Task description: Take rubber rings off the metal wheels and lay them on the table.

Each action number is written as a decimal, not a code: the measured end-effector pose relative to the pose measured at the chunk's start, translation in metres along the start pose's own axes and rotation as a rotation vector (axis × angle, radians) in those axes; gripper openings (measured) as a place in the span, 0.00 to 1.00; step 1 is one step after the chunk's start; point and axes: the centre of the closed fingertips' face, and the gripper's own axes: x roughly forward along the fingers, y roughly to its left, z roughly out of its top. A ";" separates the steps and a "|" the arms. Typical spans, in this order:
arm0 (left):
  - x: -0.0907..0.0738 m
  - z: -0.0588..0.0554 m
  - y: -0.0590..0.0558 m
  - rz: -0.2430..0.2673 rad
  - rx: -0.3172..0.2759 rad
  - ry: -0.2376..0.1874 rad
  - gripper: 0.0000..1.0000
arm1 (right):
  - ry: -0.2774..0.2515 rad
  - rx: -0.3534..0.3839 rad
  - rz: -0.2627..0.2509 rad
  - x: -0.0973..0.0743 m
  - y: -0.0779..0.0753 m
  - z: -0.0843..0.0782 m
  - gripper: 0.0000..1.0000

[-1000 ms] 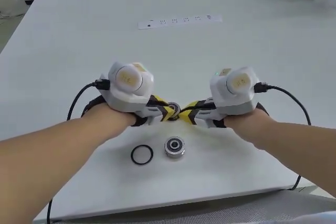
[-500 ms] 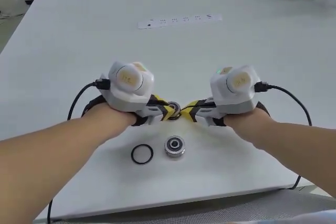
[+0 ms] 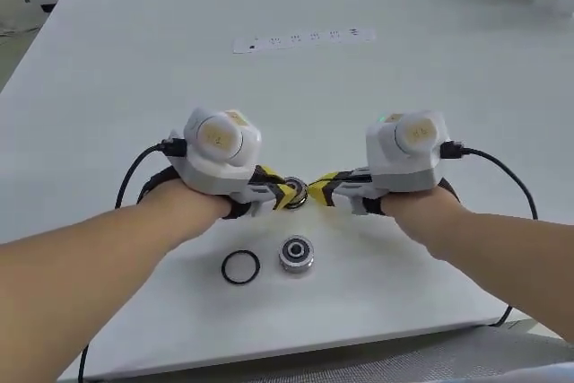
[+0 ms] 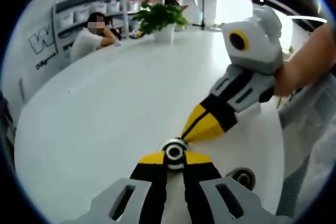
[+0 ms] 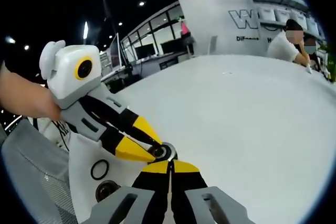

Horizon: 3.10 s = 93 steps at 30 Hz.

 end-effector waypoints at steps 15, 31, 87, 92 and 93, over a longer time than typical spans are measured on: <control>0.000 0.000 -0.001 0.005 0.014 0.013 0.10 | -0.013 0.039 0.032 0.001 0.009 0.003 0.00; 0.000 0.001 -0.002 -0.001 0.015 0.009 0.10 | -0.025 0.044 0.110 -0.003 0.025 0.005 0.00; -0.043 -0.010 -0.004 -0.046 0.063 -0.134 0.60 | -0.072 0.075 0.113 -0.005 0.024 0.022 0.00; -0.050 -0.015 -0.005 -0.047 0.065 -0.135 0.64 | -0.072 0.080 0.118 -0.006 0.026 0.021 0.00; -0.051 -0.016 -0.005 -0.047 0.066 -0.135 0.65 | -0.072 0.083 0.120 -0.006 0.027 0.021 0.00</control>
